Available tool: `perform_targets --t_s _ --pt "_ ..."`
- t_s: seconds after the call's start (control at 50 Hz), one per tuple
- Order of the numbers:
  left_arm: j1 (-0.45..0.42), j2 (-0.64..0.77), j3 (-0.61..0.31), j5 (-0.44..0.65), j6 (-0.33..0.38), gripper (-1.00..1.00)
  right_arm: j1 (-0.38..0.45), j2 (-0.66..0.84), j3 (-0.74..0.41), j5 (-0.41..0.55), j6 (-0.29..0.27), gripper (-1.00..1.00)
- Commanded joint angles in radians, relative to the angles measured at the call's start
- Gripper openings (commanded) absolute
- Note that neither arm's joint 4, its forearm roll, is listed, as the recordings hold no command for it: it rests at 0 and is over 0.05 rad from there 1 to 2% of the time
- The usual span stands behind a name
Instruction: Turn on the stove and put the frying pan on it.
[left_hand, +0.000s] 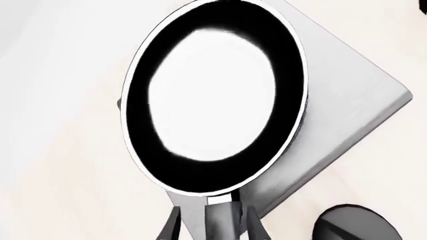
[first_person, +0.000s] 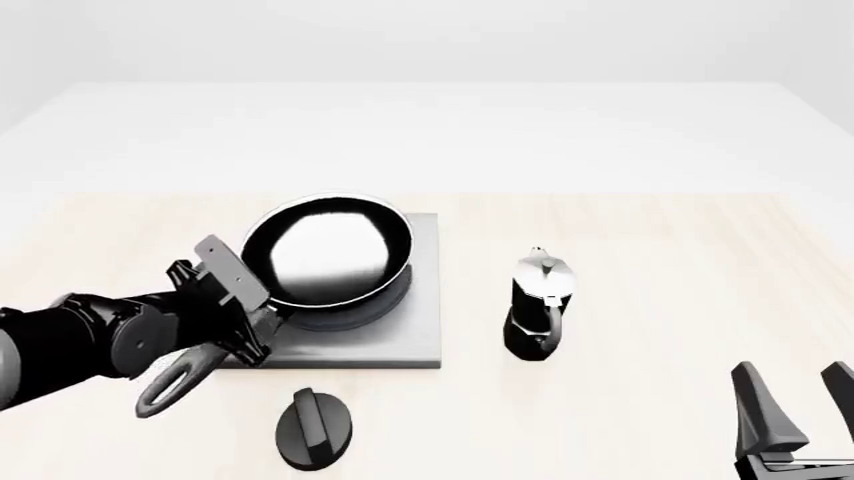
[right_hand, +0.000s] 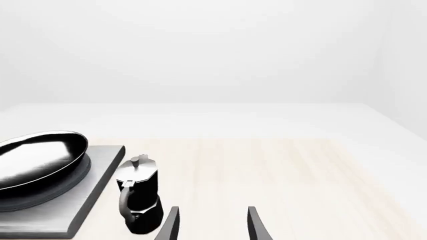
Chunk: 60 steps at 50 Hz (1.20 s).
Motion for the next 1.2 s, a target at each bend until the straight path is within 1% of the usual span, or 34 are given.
perform_targets --t_s 0.02,0.06,0.1,0.34,0.58,0.76,0.96,1.2 --pt "0.033 0.006 -0.033 -0.046 0.008 1.0 0.0 0.0 0.0 0.0 0.0 1.0" --pt "0.032 0.004 -0.035 -0.043 -0.001 1.0 0.0 0.0 0.0 0.0 0.0 1.0" --pt "0.037 0.005 -0.033 -0.047 0.009 1.0 0.0 -0.001 0.0 0.0 0.0 1.0" --pt "0.034 0.006 -0.026 -0.056 0.002 1.0 0.0 0.0 0.0 0.0 0.0 1.0" --pt "0.015 -0.021 -0.029 0.016 -0.012 1.0 0.0 0.0 0.0 0.0 0.0 1.0" --pt "0.001 -0.033 -0.023 0.049 -0.01 1.0 0.0 0.0 0.0 0.0 0.0 1.0" --pt "0.007 -0.059 -0.026 0.083 -0.002 1.0 0.0 -0.001 0.0 0.0 0.0 1.0" --pt "0.012 -0.11 -0.05 0.134 0.003 1.0 0.0 -0.001 0.0 0.0 0.0 1.0"
